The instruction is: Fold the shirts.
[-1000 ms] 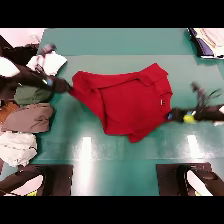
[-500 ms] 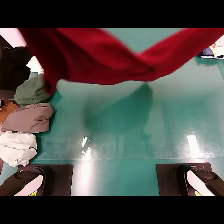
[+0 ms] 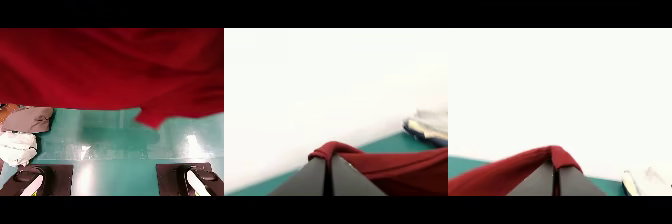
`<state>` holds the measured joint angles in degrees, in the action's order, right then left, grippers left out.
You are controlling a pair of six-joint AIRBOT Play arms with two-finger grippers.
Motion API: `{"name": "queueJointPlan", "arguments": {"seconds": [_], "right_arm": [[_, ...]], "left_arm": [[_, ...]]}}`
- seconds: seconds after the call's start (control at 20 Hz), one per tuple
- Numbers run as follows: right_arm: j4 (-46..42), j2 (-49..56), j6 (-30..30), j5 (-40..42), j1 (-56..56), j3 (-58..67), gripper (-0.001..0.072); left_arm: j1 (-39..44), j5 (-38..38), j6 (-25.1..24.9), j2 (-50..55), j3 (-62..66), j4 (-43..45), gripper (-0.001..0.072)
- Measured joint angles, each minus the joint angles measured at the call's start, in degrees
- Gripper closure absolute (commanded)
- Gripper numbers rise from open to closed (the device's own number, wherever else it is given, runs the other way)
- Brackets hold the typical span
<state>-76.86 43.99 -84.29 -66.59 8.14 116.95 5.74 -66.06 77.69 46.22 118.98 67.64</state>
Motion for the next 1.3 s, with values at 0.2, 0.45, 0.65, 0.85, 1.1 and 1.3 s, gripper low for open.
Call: {"name": "queueJointPlan", "arguments": {"seconds": [0.2, 0.45, 0.65, 0.85, 1.1, 1.3], "right_arm": [[-1.0, 4.5, -0.3, -5.9, 0.0, -1.6, 0.0696], [-1.5, 23.3, -1.2, -23.3, 0.0, -1.2, 0.0696], [-1.4, 36.7, -1.9, -25.7, 0.0, -6.7, 0.0696], [-1.2, 46.3, -2.1, -15.8, 0.4, -9.3, 0.0696], [-0.9, 52.5, -2.2, -0.9, 0.3, -9.5, 0.0696], [-1.0, 54.0, -2.2, 7.0, 0.3, -11.1, 0.0696]], "left_arm": [[0.0, -4.0, 2.5, 0.8, -12.3, 1.0, 0.0685], [0.0, -4.5, 3.5, 9.6, -28.8, 1.9, 0.0684], [0.0, 2.6, 3.4, 22.4, -34.5, 2.4, 0.0684], [0.0, 16.5, 3.2, 33.4, -36.0, 2.4, 0.0684], [0.0, 33.4, 3.0, 40.6, -36.5, 2.2, 0.0684], [0.0, 39.6, 2.9, 44.1, -36.5, 2.2, 0.0684]]}}
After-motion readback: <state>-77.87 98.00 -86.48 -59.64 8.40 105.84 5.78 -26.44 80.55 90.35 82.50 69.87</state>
